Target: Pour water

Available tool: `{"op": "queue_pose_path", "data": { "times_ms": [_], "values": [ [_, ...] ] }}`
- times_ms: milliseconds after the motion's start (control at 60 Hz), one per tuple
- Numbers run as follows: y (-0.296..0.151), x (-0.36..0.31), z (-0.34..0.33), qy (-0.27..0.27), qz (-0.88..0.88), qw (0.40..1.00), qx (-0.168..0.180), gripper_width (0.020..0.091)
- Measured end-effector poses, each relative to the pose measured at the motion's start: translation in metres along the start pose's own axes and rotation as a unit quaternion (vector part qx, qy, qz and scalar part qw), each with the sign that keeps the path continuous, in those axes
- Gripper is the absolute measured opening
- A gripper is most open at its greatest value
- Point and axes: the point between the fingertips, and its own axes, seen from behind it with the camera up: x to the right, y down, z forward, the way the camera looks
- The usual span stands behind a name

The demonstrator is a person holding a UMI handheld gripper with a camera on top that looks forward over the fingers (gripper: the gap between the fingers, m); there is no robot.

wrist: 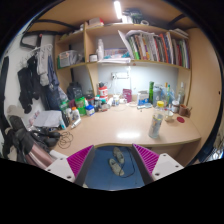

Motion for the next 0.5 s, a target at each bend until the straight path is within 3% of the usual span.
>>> {"op": "queue_pose_path", "data": {
  "times_ms": [133,233,500],
  "values": [
    [0.018,-0.004,0.006,0.005,0.014,1.000,-0.012,0.0857],
    [0.022,-0.004,0.012,0.008,0.022,1.000,-0.008,0.0829],
    [0.007,0.075,0.039,0.050,-0.012,0.998,0.031,0.0831]
  ]
}}
